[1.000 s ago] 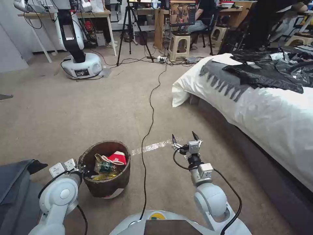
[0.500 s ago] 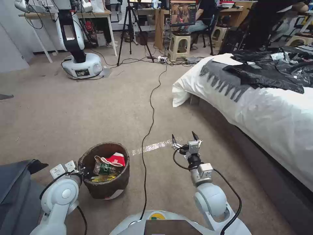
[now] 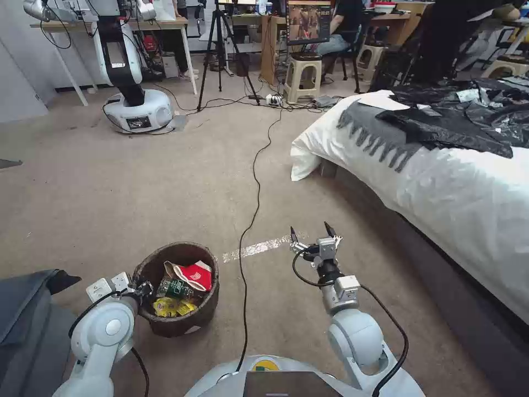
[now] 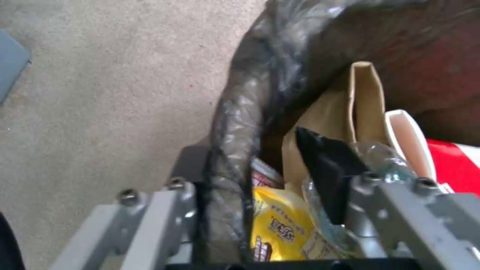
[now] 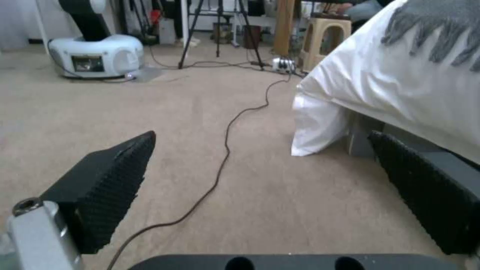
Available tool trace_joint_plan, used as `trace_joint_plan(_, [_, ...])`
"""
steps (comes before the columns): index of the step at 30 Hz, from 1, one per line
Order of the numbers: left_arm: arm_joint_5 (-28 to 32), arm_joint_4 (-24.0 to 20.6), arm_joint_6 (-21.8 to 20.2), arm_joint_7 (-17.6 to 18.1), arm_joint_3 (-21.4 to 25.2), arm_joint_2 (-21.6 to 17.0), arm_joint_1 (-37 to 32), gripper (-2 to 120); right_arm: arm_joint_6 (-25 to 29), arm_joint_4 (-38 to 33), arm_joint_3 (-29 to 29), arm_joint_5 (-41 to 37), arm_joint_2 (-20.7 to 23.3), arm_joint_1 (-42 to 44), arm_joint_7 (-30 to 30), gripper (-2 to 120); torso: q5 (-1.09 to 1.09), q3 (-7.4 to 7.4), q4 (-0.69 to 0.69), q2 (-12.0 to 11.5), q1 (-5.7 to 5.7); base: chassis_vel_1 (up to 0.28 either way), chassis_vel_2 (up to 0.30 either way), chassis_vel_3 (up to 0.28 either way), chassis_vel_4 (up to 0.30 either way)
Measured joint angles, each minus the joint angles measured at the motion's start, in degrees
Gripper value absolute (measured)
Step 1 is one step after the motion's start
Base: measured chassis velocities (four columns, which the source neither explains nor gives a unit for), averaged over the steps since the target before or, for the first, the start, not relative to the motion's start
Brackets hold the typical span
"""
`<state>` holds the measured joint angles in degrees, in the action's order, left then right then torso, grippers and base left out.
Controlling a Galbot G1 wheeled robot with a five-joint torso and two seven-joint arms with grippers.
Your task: Pick up the trash bin, then pick up the garbage from the floor and place it into the trash bin.
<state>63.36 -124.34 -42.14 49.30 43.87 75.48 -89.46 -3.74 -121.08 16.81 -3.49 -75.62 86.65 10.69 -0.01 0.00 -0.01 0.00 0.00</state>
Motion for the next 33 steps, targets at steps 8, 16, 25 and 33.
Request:
trace_joint_plan(8, [-2.25,-1.01,0.00,-0.31,0.33,-0.21,-0.26,75,-0.06,-0.11,-0.32,-0.02,0.04,-0.17,0.00,100,0.01,0.00,0.00,0.00,0.00,0.000,0.000,0.000,0.000])
trace_joint_plan(16, [-5.04,-2.75,0.00,-0.94,0.46,-0.21,-0.68,99,-0.10,-0.47,-0.45,-0.09,0.22,-0.15,0.00,100,0.01,0.00,0.01,0.00,0.00,0.000,0.000,0.000,0.000])
trace_joint_plan(25, [-14.27,-5.18,0.00,-6.75,1.61,-0.38,-2.10,100,-0.14,-0.84,-0.40,-0.31,0.32,-0.14,0.08,100,0.01,0.00,0.01,0.00,0.00,0.000,0.000,0.000,0.000])
trace_joint_plan(33, [-29.77,-8.04,2.11,-20.60,2.48,-0.29,-3.20,100,-0.16,-1.13,-0.20,-0.39,0.21,-0.07,0.16,100,0.02,0.00,0.00,0.00,0.00,0.000,0.000,0.000,0.000])
